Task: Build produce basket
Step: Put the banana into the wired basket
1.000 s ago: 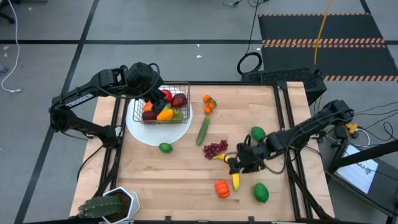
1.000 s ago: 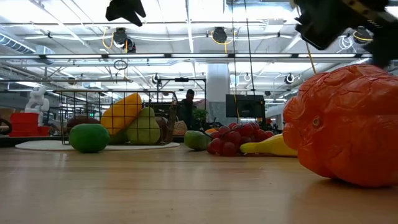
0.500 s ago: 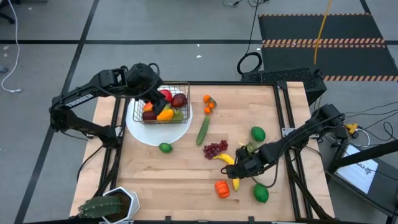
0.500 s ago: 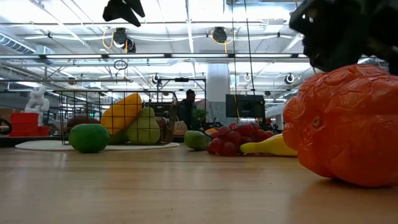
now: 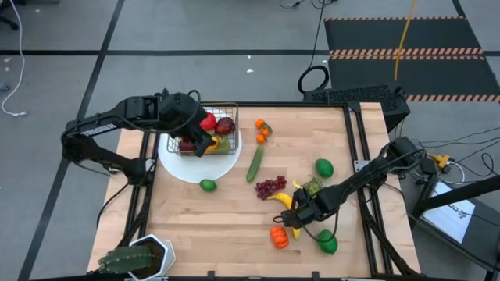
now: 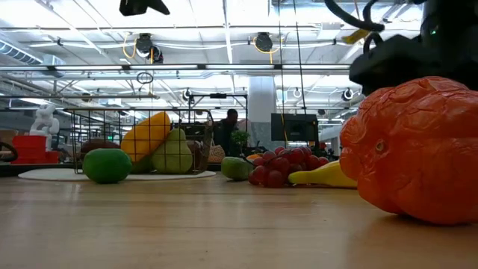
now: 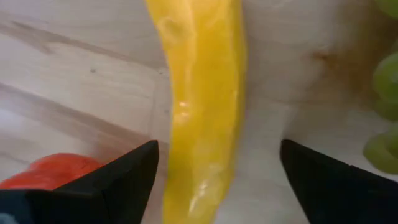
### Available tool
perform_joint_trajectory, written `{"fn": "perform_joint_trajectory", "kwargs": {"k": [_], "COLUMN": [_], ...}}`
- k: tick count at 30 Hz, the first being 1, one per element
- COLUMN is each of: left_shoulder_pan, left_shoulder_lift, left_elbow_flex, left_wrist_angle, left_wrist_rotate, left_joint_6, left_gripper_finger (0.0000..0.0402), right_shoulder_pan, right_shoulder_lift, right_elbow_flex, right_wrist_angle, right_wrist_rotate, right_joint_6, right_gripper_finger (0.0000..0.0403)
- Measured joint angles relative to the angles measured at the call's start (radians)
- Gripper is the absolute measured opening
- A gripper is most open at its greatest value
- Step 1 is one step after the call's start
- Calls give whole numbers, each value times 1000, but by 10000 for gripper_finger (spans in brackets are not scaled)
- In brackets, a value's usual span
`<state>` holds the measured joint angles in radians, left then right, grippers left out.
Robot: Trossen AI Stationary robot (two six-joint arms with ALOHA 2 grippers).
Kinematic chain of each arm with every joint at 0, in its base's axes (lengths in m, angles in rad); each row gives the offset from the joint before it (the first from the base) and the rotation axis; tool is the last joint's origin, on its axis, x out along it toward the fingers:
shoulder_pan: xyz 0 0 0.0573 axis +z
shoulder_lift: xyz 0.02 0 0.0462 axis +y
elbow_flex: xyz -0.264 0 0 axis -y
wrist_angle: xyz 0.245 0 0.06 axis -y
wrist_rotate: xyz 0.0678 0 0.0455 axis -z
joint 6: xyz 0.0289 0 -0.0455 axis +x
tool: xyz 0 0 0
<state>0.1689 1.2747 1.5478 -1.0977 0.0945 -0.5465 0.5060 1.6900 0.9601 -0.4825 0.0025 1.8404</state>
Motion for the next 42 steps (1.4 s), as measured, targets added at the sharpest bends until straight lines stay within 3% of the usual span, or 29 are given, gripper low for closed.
{"fn": "perform_joint_trajectory", "kwargs": {"k": [10,15,27,37,42], "left_shoulder_pan": [-131,-183,-251,-264,-264], "left_shoulder_lift": [-1,-1,-1,-1,-1], "left_elbow_flex": [0,0,0,0,0], "left_wrist_angle": [10,80,187,187,187], "left_wrist_rotate": [-16,-17,-61,-76,-104], "left_joint_6": [-125,-138,-144,-138,-109], "left_gripper_finger": [159,159,159,159,159], "right_shoulder_pan": [1,0,-1,0,-9], "right_shoulder_lift": [7,-11,-102,-241,-311], "right_elbow_flex": [-2,-4,-4,-2,-2], "right_wrist_angle": [-27,1,8,115,120], "right_wrist_rotate": [16,39,71,238,260], "right_joint_6": [-18,-29,-67,-188,-234], "right_gripper_finger": [187,144,154,149,148]}}
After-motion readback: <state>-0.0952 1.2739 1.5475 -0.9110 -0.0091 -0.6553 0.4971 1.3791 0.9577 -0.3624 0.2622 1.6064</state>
